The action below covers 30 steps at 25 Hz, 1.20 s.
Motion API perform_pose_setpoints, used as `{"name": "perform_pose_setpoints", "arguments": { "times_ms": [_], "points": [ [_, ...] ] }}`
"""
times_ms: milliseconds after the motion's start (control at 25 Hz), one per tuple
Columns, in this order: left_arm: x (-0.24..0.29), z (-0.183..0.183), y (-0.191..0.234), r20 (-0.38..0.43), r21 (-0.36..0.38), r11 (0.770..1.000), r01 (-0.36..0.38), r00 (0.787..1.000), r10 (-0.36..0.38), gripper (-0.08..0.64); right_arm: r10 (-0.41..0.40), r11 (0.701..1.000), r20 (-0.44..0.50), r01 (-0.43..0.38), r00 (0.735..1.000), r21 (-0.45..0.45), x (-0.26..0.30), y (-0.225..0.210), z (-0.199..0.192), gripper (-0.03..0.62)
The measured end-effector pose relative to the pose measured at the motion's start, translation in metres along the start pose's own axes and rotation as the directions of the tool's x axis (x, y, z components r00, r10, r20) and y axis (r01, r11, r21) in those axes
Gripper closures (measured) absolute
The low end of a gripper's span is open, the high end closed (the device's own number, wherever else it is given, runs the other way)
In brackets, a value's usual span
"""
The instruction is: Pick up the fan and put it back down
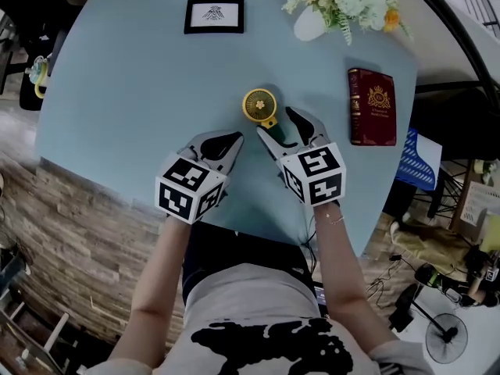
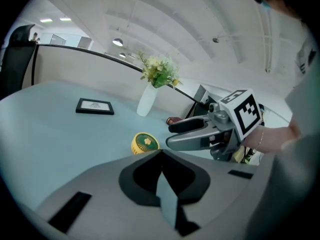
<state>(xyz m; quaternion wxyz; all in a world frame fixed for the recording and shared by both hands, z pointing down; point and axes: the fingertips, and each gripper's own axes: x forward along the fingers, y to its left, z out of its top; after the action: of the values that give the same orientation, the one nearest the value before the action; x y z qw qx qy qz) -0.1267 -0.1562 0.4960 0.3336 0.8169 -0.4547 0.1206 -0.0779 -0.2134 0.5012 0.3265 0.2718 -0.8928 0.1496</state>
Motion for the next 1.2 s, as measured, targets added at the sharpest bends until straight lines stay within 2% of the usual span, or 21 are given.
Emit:
{"name": "perform_pose_setpoints", "arguments": {
  "times_ms": [320,640,840,960,1120,1200],
  "points": [
    [-0.017,0.030,-0.018,0.042,0.079,0.997,-0.008,0.999,0.005,0.549,-0.018,1.000,0.135,0.015,0.991,0.026,-0.041,0.008,0.041,0.322],
    [-0.034,0.076,-0.038,0.106,0.199,0.980,-0.005,0.994,-0.017,0.549,-0.027,1.000,0.273,0.022,0.962,0.022,-0.084,0.019,0.082,0.350],
    [-0.042,0.094,-0.045,0.142,0.210,0.978,0.000,0.989,-0.030,0.549,0.017,0.999,0.391,-0.026,0.920,0.019,-0.108,0.033,0.104,0.362],
    [-0.048,0.103,-0.053,0.172,0.223,0.975,-0.002,0.984,-0.038,0.549,0.024,0.998,0.469,-0.045,0.883,0.034,-0.126,0.037,0.114,0.380],
    [-0.056,0.110,-0.069,0.198,0.243,0.970,0.018,0.978,-0.067,0.549,-0.006,0.998,0.569,-0.026,0.822,0.048,-0.154,0.035,0.126,0.442],
    [-0.060,0.112,-0.076,0.217,0.243,0.970,0.022,0.973,-0.076,0.549,-0.019,0.998,0.591,-0.016,0.806,0.054,-0.164,0.033,0.126,0.493]
  ]
}}
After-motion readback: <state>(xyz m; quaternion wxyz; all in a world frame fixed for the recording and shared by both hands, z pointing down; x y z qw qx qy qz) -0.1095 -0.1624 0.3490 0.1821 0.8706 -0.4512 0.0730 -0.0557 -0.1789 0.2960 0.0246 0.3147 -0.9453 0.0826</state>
